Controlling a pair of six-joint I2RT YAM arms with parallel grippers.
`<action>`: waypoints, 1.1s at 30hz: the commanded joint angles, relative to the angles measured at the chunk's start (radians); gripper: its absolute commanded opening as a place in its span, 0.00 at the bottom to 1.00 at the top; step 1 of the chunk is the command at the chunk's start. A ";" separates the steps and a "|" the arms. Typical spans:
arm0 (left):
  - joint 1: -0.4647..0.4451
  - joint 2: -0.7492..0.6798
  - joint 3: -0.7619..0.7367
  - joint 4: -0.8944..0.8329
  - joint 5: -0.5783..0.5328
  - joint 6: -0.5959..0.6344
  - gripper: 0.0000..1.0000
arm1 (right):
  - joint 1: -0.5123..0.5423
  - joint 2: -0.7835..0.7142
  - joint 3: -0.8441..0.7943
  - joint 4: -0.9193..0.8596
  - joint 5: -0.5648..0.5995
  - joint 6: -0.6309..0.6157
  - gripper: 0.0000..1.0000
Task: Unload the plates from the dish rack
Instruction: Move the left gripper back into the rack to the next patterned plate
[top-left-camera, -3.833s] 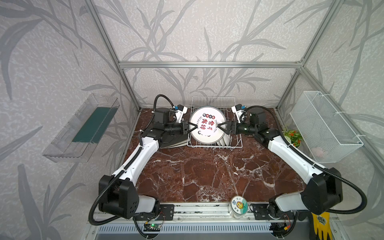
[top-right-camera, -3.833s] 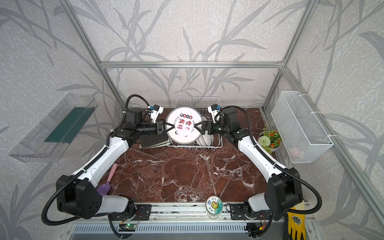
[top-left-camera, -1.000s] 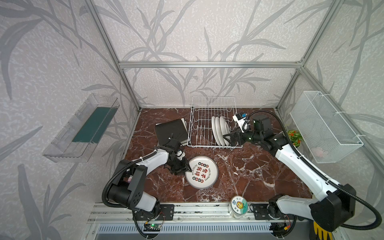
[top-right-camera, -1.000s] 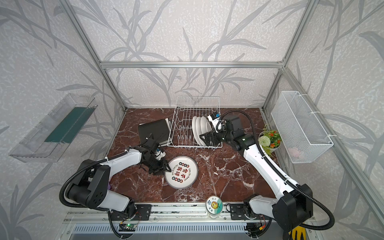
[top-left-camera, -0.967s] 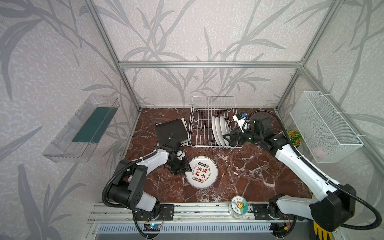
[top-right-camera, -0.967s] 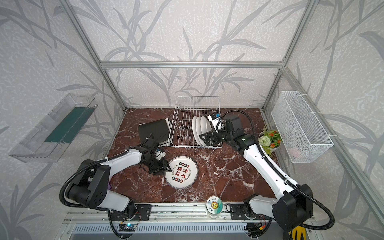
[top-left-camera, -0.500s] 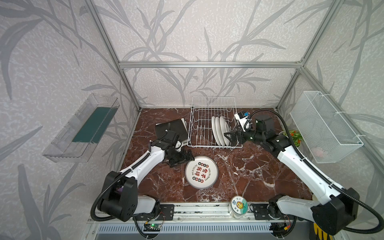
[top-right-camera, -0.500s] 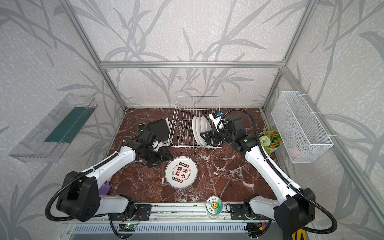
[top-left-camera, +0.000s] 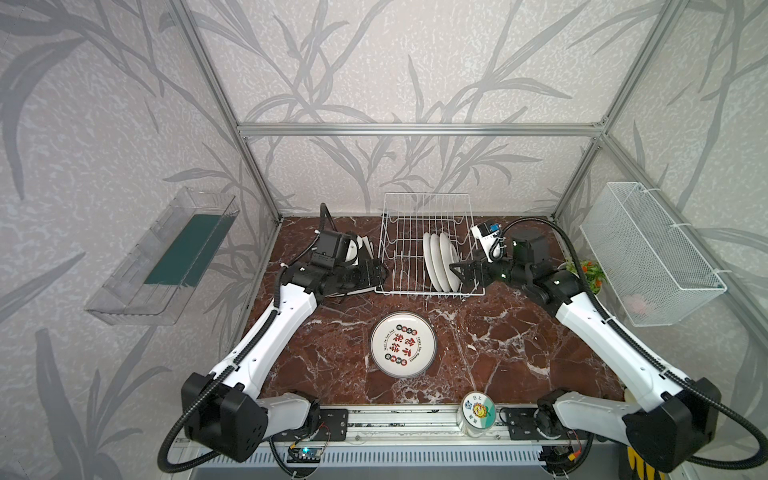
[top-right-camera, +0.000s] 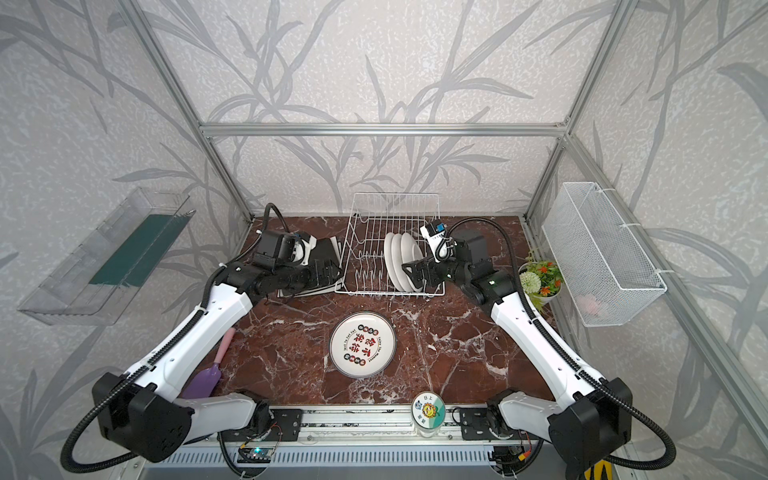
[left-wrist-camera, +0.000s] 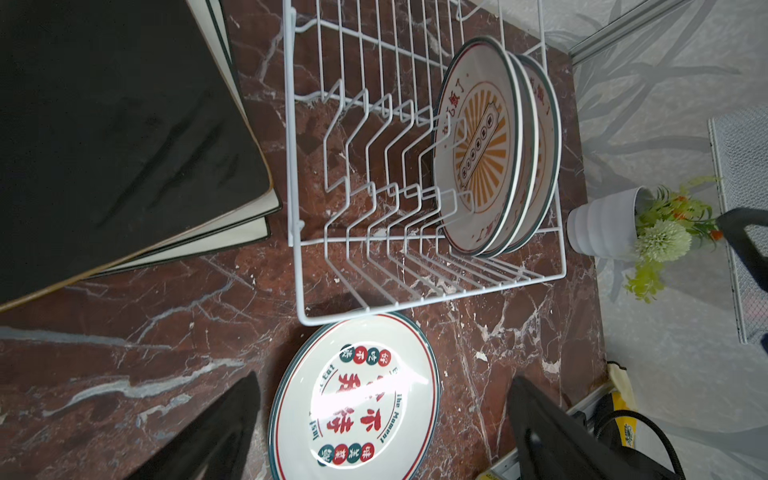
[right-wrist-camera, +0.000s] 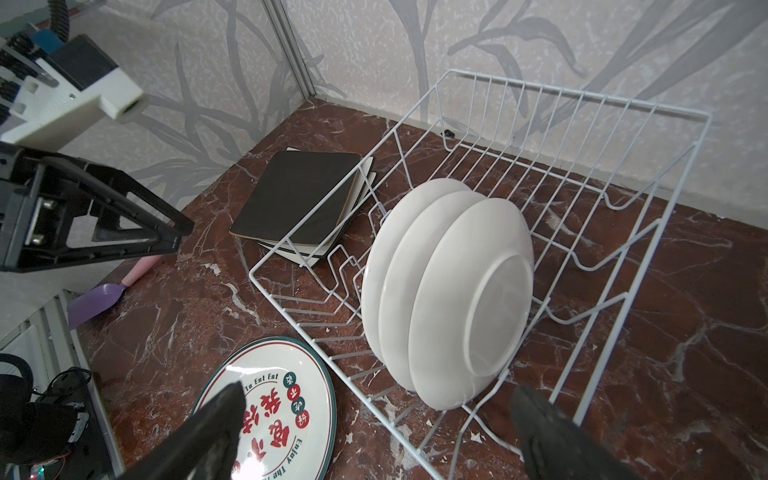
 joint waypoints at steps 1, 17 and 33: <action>-0.013 0.026 0.044 0.069 -0.034 0.045 0.90 | 0.006 0.004 0.030 0.006 -0.009 0.035 0.99; -0.082 0.313 0.303 0.128 0.069 0.073 0.68 | 0.007 0.013 0.027 -0.008 0.018 0.058 0.99; -0.148 0.547 0.433 0.197 0.171 -0.029 0.47 | 0.003 -0.009 0.037 -0.084 0.089 -0.014 0.99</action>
